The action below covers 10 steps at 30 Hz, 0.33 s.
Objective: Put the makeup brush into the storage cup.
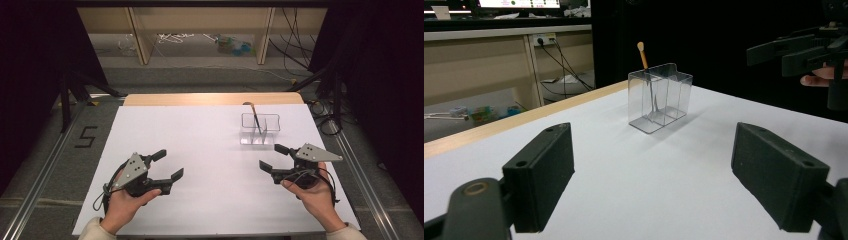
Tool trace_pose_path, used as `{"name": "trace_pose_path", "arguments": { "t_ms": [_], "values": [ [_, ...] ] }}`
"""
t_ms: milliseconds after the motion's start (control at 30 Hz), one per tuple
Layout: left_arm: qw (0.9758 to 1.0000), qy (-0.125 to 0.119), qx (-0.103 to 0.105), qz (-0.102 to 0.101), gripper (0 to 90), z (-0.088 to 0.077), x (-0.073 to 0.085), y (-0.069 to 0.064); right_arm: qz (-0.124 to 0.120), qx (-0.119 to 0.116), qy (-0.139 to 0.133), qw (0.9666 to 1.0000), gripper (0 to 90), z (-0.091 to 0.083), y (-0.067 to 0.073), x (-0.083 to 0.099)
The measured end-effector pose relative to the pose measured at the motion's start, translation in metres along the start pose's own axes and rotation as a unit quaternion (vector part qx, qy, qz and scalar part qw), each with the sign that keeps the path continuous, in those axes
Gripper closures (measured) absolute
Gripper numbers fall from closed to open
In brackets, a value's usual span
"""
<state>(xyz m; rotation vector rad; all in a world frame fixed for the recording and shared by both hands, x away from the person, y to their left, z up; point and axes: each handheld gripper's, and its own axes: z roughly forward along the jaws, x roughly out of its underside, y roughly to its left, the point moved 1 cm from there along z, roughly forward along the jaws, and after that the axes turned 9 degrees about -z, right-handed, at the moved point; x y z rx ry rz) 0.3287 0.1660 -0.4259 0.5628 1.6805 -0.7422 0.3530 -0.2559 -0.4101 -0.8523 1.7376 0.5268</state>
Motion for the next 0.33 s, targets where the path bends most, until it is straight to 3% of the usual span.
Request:
{"name": "trace_pose_path", "arguments": {
  "t_ms": [133, 200, 333],
  "values": [
    [1.0000, -0.001, 0.001, 0.002, 16.8, 0.0004, 0.0001, -0.0003, -0.003, 0.001, -0.012, 0.9999, 17.0, 0.0032, 0.0018, 0.0015],
    [1.0000, 0.000, 0.001, 0.003, 16.8, 0.0010, 0.0003, -0.0006, -0.007, 0.005, 0.002, 1.0000, 16.5, 0.0011, 0.0015, 0.0011],
    [1.0000, 0.001, 0.003, 0.000, 16.8, 0.0027, 0.0010, -0.0013, -0.003, 0.007, -0.005, 1.0000, 15.9, 0.0017, -0.0006, 0.0027]
  ]
}}
